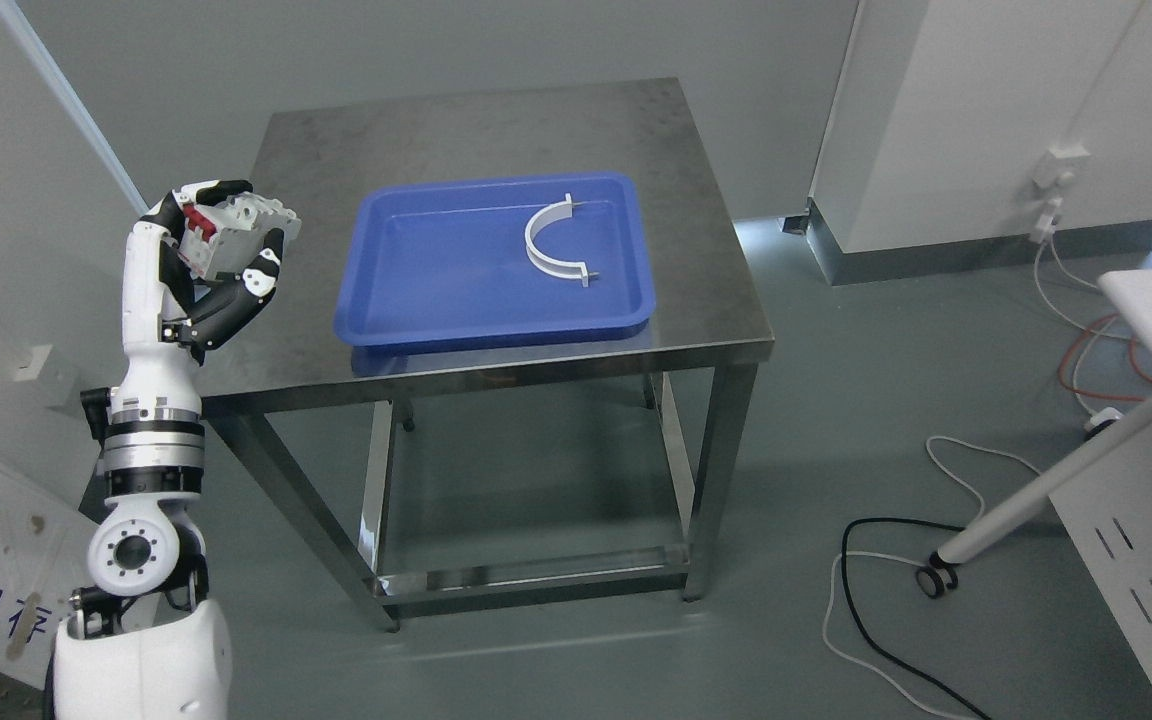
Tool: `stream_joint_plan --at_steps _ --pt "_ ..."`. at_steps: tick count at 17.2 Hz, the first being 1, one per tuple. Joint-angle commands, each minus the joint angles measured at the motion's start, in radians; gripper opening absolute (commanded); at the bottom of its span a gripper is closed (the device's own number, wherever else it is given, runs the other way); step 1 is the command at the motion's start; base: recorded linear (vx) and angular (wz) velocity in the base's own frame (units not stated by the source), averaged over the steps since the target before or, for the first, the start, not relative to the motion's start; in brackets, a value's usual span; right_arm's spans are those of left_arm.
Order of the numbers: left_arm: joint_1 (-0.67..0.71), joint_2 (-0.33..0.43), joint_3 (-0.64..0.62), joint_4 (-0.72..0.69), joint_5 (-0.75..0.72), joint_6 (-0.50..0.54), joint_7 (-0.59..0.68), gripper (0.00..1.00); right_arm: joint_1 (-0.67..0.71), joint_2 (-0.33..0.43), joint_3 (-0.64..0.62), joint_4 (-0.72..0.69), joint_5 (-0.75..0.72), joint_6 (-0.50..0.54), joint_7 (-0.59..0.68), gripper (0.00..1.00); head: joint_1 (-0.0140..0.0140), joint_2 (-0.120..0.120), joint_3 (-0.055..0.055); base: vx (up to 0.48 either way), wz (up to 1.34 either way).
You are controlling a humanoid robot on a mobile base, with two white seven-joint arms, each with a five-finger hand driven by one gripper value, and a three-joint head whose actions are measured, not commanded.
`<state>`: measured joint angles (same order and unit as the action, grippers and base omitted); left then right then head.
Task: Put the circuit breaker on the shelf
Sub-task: 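Carry the breaker in the left hand while turning toward the blue bin shelf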
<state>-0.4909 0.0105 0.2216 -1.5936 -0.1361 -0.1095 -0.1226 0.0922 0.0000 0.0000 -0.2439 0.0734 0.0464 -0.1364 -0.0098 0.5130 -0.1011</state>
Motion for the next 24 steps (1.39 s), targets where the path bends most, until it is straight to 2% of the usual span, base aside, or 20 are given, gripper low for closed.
stream_joint_plan --at_steps 1,10,15,19,24 --pt "0.061 0.007 0.024 -0.085 0.093 0.007 -0.003 0.13 0.0 -0.017 0.02 0.0 0.0 0.033 0.001 1.0 0.0 0.0 0.0 -0.36 -0.16" --pt "0.057 0.007 0.022 -0.085 0.124 0.007 -0.003 0.13 0.0 -0.017 0.02 0.0 0.0 0.033 0.0 1.0 0.0 0.0 0.0 -0.389 -0.02" --pt "-0.012 0.007 0.016 -0.088 0.131 0.01 -0.003 0.13 0.0 -0.017 0.02 0.0 0.0 0.032 0.0 1.0 0.0 0.0 0.0 -0.414 0.32" --pt "-0.092 0.007 -0.036 -0.089 0.131 0.014 -0.002 0.13 0.0 -0.017 0.02 0.0 0.0 0.033 0.0 1.0 0.0 0.0 0.0 -0.387 0.81" --pt "-0.178 0.007 -0.056 -0.088 0.13 0.109 -0.006 0.13 0.0 -0.017 0.02 0.0 0.0 0.032 0.0 1.0 0.0 0.0 0.0 -0.249 1.55"
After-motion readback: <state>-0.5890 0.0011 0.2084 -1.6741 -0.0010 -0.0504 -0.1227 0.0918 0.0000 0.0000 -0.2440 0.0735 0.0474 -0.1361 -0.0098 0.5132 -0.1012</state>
